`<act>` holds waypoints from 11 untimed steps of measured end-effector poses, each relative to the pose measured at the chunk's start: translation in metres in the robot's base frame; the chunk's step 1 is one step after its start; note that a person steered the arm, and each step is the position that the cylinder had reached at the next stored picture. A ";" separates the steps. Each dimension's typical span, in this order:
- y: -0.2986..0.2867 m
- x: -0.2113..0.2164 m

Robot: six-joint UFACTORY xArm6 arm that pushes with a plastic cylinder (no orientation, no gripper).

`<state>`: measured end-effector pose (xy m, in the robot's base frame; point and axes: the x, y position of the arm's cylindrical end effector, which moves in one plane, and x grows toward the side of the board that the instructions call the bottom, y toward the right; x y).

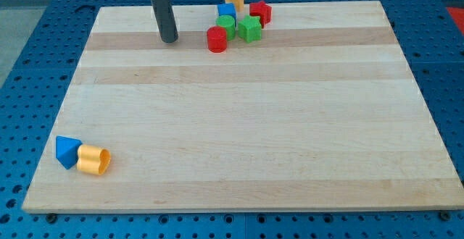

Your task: Move the blue triangle to the top left

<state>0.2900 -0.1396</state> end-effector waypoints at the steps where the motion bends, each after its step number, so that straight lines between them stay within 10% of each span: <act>1: 0.000 0.008; 5: 0.027 0.168; 7: -0.057 0.290; 11: -0.135 0.235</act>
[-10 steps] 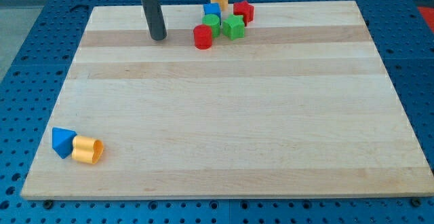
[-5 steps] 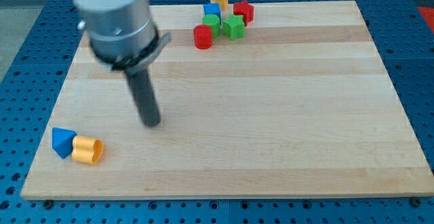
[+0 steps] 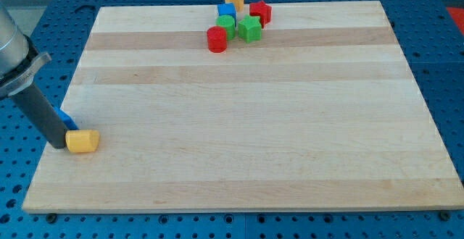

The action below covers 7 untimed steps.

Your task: Move the blue triangle to the top left

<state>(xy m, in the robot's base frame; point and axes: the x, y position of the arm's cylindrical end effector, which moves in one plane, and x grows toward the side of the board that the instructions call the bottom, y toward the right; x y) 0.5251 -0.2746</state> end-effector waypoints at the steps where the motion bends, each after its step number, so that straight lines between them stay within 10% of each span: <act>1: -0.010 0.013; 5: 0.011 -0.176; 7: -0.024 -0.181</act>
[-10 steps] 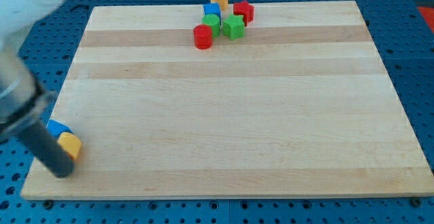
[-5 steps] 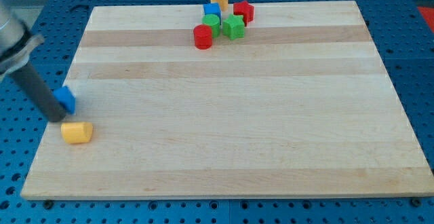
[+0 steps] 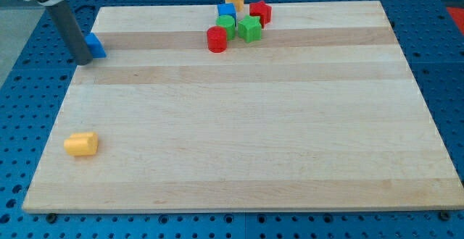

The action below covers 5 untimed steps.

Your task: Move the blue triangle to the top left

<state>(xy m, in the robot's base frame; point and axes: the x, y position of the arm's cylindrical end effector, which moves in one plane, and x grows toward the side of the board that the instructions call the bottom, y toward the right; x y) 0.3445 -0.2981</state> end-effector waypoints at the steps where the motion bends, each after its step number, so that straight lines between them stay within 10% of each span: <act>1: 0.026 -0.035; 3: 0.060 -0.088; 5: 0.129 0.029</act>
